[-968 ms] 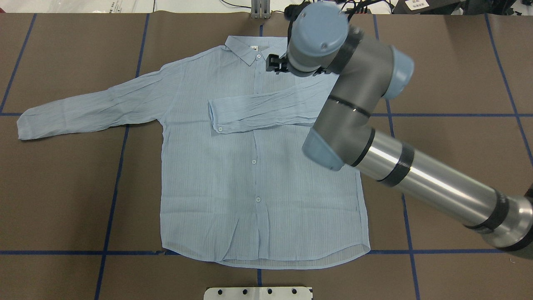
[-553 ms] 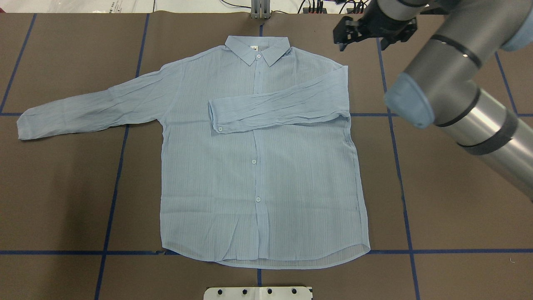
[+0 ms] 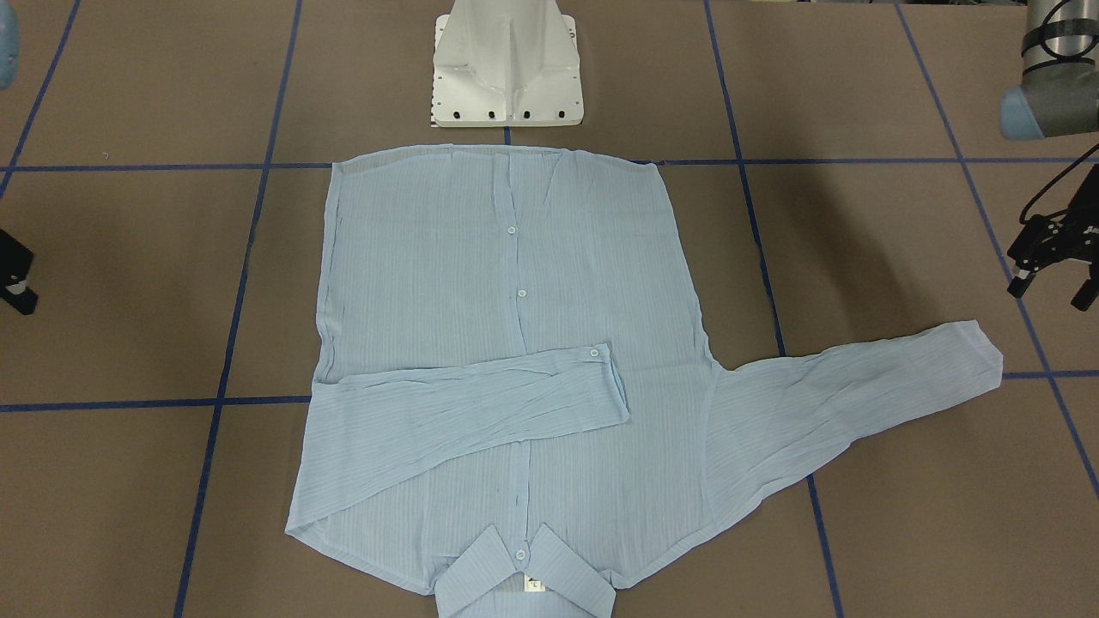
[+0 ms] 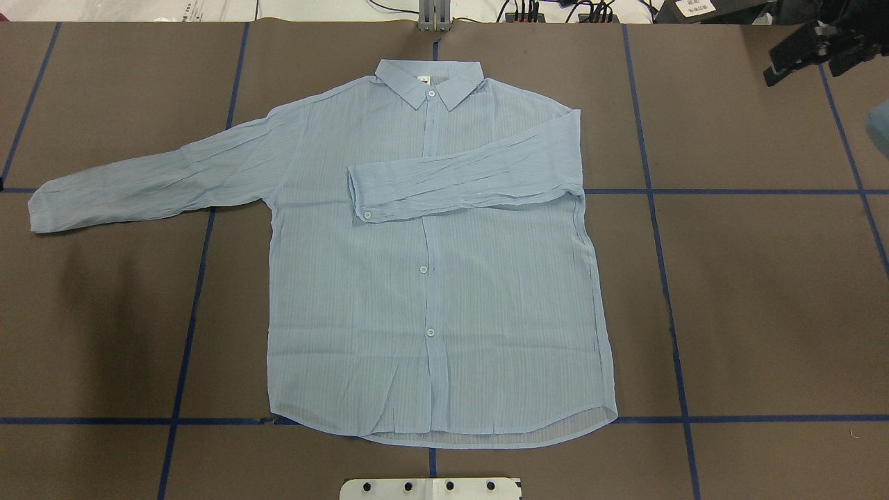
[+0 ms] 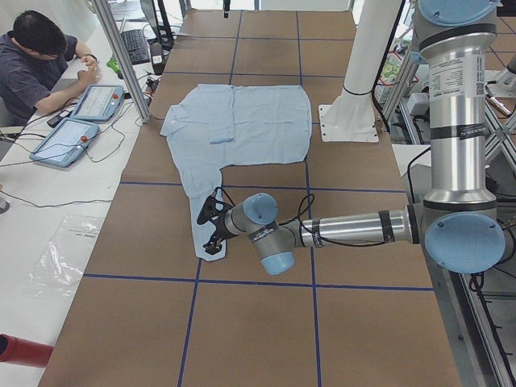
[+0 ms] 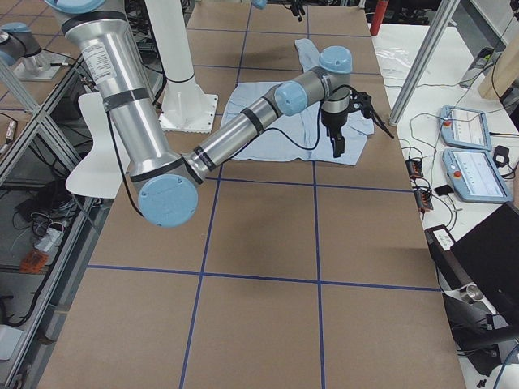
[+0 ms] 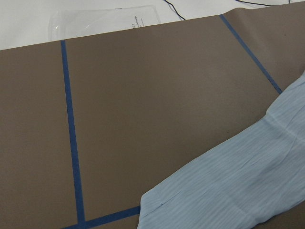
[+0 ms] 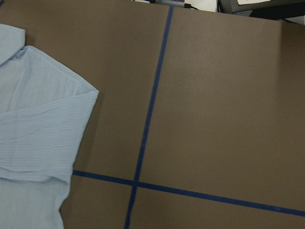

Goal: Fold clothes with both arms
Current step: 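Release the sleeve and raise the right gripper away from the shirt, then lower the left gripper and grasp the cuff of the other sleeve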

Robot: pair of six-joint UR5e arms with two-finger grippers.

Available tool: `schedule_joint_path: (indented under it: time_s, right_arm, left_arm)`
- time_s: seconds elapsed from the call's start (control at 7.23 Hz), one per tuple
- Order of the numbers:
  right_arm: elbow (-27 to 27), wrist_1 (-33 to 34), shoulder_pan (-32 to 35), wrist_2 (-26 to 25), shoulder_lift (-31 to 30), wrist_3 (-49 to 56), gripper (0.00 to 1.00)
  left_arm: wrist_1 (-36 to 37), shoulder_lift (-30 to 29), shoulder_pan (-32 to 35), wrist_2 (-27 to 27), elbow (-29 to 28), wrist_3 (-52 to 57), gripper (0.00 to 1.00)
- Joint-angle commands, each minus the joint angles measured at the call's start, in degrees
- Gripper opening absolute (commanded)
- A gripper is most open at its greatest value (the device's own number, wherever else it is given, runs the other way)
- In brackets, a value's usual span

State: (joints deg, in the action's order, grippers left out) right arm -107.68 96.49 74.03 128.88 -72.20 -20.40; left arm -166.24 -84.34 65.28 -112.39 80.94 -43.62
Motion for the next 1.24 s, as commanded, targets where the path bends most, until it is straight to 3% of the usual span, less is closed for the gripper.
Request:
schedule_joint_path:
  time_s: [0.0,0.28,1.11]
  right_arm:
    - [0.2,-7.3,3.1,0.9,-7.7,3.6,1.0]
    - [0.0,-7.5,3.4,1.0,-7.9,3.3,1.0]
    - [0.2,-7.5,3.3,0.9,-7.9,3.2,1.0]
  left_arm:
    - [-5.7,-4.0,-7.3,7.5,-8.3,-5.4,0.94]
    - [-6.3,-5.1,-9.1,8.9,-11.1,-5.5,0.93]
    - [-6.5,-4.3,-10.5,9.0,-12.1,-4.9,0.88]
